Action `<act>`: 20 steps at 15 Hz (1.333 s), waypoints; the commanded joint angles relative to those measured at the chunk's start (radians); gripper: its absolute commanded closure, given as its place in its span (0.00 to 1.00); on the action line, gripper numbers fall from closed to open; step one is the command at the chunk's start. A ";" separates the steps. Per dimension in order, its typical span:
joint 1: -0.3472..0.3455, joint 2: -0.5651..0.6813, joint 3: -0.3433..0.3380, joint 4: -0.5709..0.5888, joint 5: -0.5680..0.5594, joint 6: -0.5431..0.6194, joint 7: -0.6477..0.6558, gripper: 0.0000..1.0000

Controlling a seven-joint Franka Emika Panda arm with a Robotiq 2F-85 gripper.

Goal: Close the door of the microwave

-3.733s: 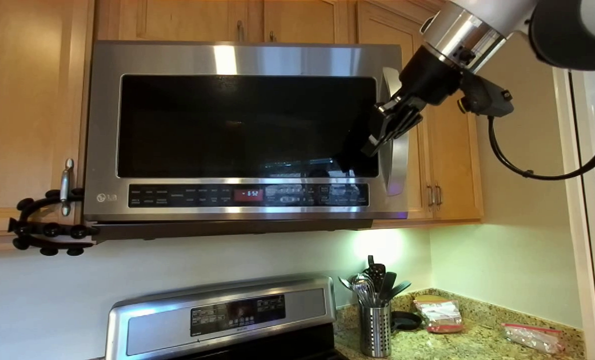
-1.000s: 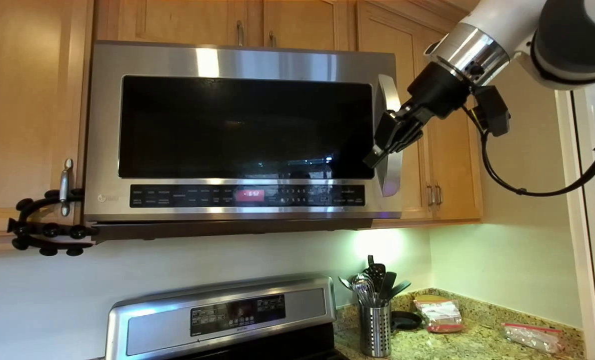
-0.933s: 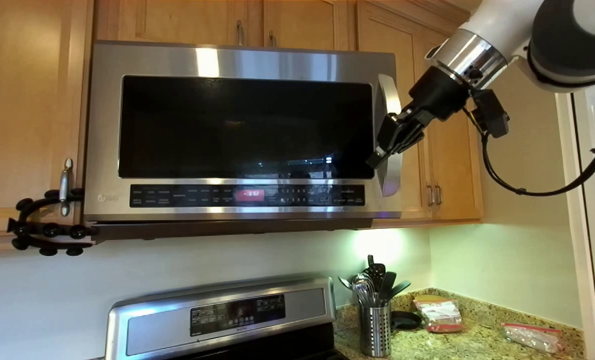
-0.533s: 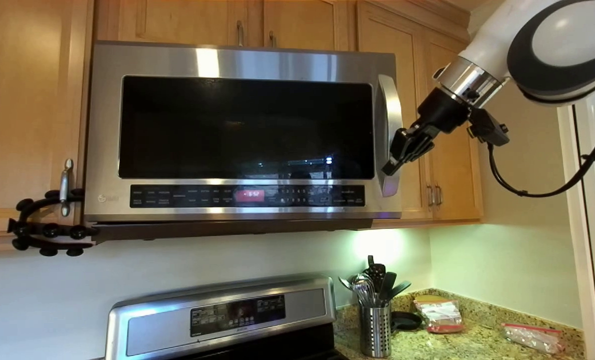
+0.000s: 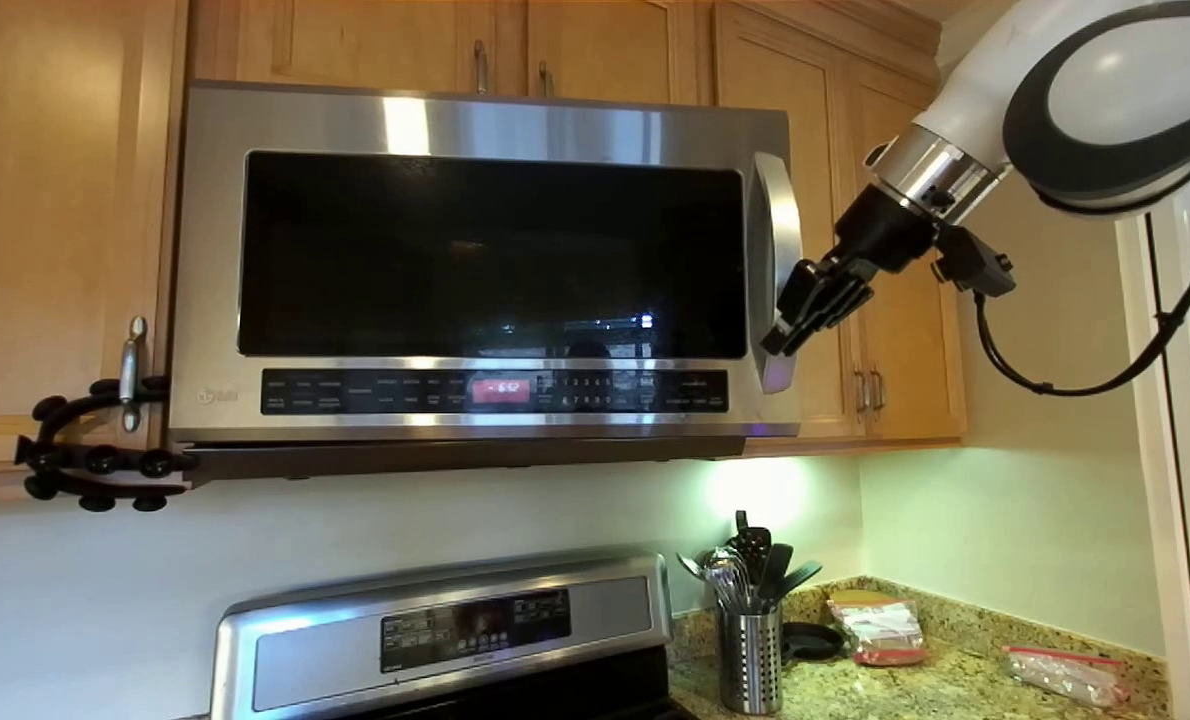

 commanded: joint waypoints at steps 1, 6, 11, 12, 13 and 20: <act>0.002 0.001 -0.001 0.003 -0.003 -0.003 0.002 0.68; -0.028 0.021 0.005 0.018 -0.028 0.007 0.004 0.37; -0.122 0.085 0.001 0.064 -0.117 0.022 0.010 0.58; -0.132 0.109 -0.005 0.077 -0.125 0.029 0.010 0.57; -0.137 0.133 -0.011 0.091 -0.126 0.033 0.012 0.61; -0.171 0.312 -0.029 0.184 -0.138 0.109 0.027 0.96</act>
